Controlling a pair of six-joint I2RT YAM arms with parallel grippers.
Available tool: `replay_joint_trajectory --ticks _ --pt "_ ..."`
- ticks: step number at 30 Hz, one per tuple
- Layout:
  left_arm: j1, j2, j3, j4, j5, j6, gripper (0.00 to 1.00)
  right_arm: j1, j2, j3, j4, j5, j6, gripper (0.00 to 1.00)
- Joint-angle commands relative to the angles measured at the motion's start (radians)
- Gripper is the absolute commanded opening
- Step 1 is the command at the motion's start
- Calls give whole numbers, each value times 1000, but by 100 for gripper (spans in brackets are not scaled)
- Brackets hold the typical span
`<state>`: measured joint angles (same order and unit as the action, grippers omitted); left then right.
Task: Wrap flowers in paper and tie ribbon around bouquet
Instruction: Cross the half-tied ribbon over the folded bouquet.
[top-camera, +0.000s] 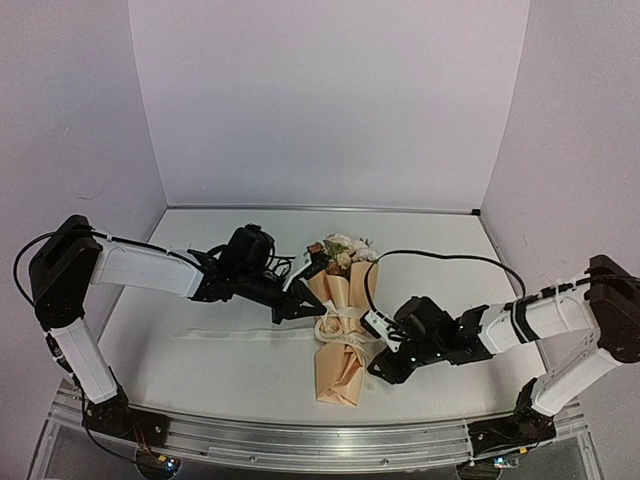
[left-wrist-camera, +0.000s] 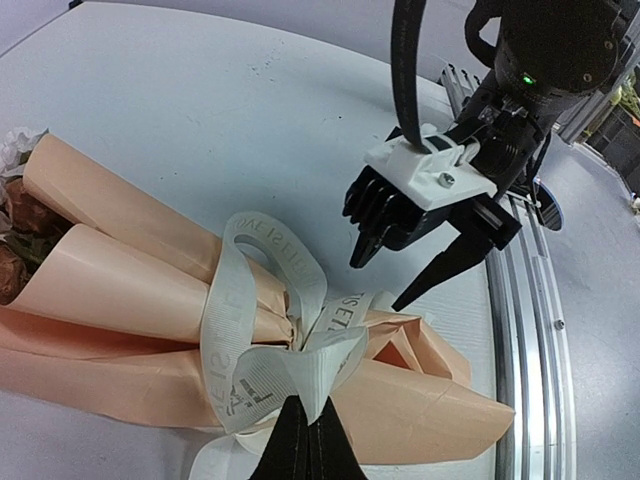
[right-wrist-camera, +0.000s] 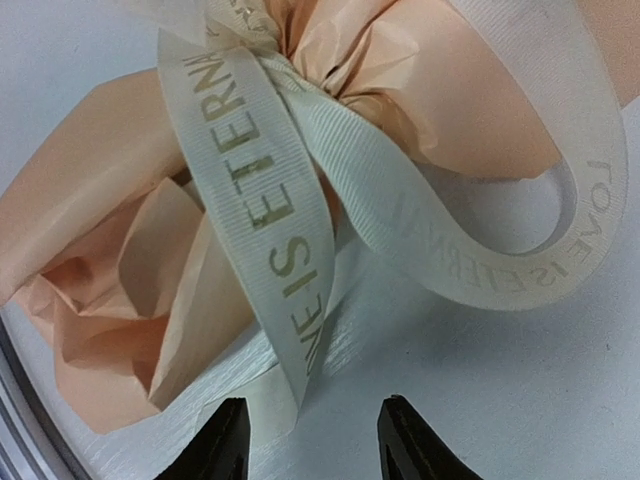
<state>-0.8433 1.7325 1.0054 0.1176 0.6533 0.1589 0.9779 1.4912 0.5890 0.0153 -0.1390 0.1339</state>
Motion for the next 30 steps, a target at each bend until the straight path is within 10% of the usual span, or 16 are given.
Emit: replay_joint_trajectory --ticks 1,9,30 --pt "4 -38 16 5 4 3 0 14 52 40 100 92 15 43" --pt "4 -60 -14 38 -52 -59 0 14 -11 24 23 136 76 0" --pt "4 -106 -108 134 -80 -160 0 8 -266 -45 -609 552 295 0"
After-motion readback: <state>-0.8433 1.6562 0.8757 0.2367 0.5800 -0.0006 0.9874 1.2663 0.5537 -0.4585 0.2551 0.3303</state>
